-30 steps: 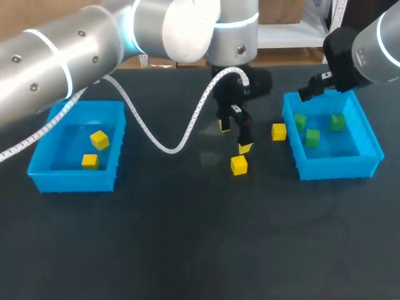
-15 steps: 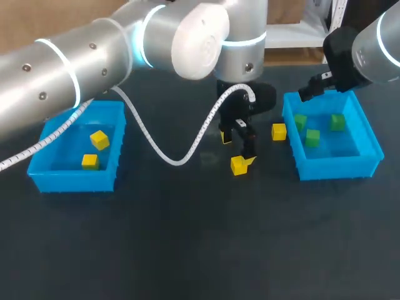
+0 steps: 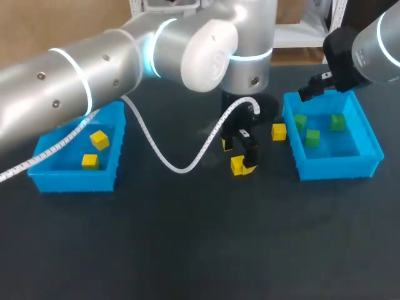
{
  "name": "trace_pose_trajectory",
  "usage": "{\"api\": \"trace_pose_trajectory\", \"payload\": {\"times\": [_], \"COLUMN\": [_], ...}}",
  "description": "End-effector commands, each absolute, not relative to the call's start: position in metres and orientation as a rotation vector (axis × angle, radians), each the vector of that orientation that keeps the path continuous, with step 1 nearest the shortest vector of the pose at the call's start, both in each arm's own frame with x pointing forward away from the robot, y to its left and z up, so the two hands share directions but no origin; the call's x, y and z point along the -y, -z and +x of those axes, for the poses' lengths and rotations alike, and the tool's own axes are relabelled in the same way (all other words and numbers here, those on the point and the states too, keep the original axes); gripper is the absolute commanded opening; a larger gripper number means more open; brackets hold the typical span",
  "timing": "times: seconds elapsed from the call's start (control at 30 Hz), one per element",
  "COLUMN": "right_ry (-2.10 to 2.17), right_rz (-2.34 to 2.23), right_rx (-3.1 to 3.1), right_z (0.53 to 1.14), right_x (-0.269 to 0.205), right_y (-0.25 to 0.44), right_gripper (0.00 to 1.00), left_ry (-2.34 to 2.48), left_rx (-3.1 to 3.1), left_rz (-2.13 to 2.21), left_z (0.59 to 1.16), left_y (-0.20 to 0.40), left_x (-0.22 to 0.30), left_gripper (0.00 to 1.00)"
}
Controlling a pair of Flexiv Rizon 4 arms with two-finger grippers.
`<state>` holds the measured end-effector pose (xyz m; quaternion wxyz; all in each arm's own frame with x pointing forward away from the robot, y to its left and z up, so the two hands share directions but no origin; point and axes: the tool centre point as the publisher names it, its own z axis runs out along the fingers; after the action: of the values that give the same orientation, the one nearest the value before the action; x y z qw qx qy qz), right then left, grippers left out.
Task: Put the green cubes in the right bin and the yellow cubes in the left bin.
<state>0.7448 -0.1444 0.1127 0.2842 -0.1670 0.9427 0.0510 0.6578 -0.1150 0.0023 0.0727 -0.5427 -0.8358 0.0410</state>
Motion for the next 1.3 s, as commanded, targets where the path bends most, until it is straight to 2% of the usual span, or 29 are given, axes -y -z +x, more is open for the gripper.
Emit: {"api": "trace_pose_trajectory", "payload": {"times": [0.03, 0.07, 0.1, 0.13, 0.43, 0.73, 0.87, 1.03, 1.3], "right_ry": [-0.13, -0.13, -0.13, -0.13, -0.13, -0.13, -0.13, -0.13, -0.13], "right_rz": [-0.44, -0.44, -0.44, -0.44, -0.44, -0.44, -0.44, -0.44, -0.44], "right_rx": [-2.514, -2.514, -2.514, -2.514, -2.514, -2.514, -2.514, -2.514, -2.514], "right_z": [0.742, 0.742, 0.742, 0.742, 0.742, 0.742, 0.742, 0.742, 0.742], "right_x": [0.144, 0.144, 0.144, 0.144, 0.144, 0.144, 0.144, 0.144, 0.144], "right_y": [-0.112, -0.112, -0.112, -0.112, -0.112, -0.112, -0.112, -0.112, -0.112], "right_gripper": [1.0, 1.0, 1.0, 1.0, 1.0, 1.0, 1.0, 1.0, 1.0], "left_ry": [-0.096, -0.093, -0.082, -0.067, -0.071, -0.114, -0.115, -0.087, -0.011], "left_rx": [2.503, 2.503, 2.515, 2.527, 2.543, 2.675, 2.818, 3.012, 3.217], "left_rz": [-1.614, -1.614, -1.614, -1.602, -1.594, -1.486, -1.344, -1.073, -0.63], "left_z": [0.661, 0.661, 0.661, 0.661, 0.663, 0.692, 0.715, 0.735, 0.736], "left_y": [0.003, 0.004, 0.005, 0.007, 0.005, -0.033, -0.057, -0.085, -0.118], "left_x": [0.117, 0.116, 0.116, 0.114, 0.114, 0.091, 0.056, -0.012, -0.122], "left_gripper": [0.96, 0.8, 0.35, 0.0, 0.0, 0.0, 0.0, 0.0, 0.0]}}
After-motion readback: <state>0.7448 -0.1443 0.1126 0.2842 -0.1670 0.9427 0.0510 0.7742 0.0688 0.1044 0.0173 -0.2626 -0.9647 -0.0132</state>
